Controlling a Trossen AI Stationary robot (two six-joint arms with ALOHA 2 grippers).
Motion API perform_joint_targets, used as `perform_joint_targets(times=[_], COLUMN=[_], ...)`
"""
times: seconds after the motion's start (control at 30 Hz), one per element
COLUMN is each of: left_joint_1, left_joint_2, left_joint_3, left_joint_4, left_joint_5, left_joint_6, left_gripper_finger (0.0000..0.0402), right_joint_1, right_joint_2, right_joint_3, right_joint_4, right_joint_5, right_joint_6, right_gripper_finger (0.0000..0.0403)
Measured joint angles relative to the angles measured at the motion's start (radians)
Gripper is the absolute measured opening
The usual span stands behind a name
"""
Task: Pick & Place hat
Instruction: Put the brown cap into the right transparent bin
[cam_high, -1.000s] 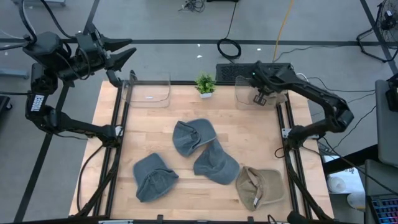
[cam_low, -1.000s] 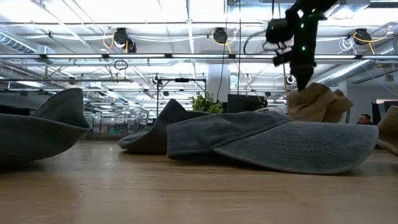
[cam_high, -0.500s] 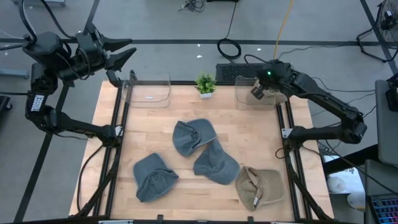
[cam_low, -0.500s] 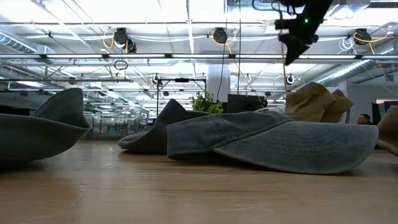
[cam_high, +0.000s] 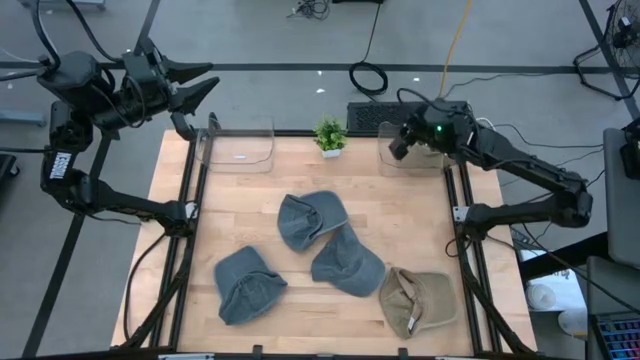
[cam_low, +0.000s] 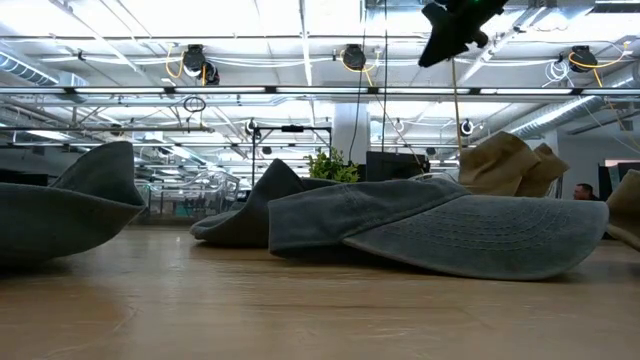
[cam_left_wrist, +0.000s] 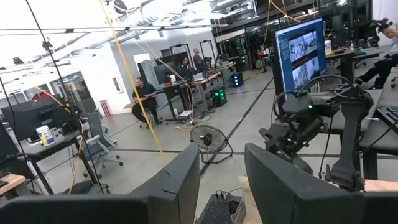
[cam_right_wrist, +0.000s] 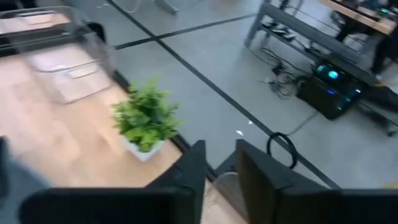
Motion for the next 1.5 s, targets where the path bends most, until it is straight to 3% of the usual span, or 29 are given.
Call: perform_joint_targets(times=[0.3, 0.53, 0.7, 0.83, 1.03, 1.27, 1.5], left_joint_1=[0.000, 0.000, 0.000, 0.000, 0.000, 0.000, 0.000], left_joint_2=[0.000, 0.000, 0.000, 0.000, 0.000, 0.000, -0.016], left_joint_3=[0.000, 0.000, 0.000, 0.000, 0.000, 0.000, 0.000], left_joint_4=[-0.009, -0.041, -0.060, -0.085, -0.115, -0.113, -0.110], left_joint_5=[0.006, 0.008, 0.008, 0.008, 0.013, 0.049, 0.000], left_joint_6=[-0.009, -0.030, -0.053, -0.068, -0.090, -0.117, -0.145], left_gripper_finger=[0.0136, 0.0136, 0.0136, 0.0136, 0.0136, 0.0136, 0.0144], right_joint_1=[0.186, 0.295, 0.375, 0.423, 0.446, 0.443, 0.443], right_joint_2=[0.008, 0.069, 0.155, 0.246, 0.360, 0.385, 0.371], right_joint_3=[0.059, 0.202, 0.331, 0.459, 0.560, 0.543, 0.541], right_joint_4=[0.019, 0.065, -0.045, -0.263, -0.572, -0.630, -0.649], right_joint_5=[0.000, 0.066, 0.134, 0.213, 0.178, 0.129, 0.129], right_joint_6=[-0.009, 0.005, -0.018, -0.007, 0.094, 0.114, 0.070], right_gripper_finger=[0.0202, 0.0258, 0.0271, 0.0272, 0.0272, 0.0272, 0.0272])
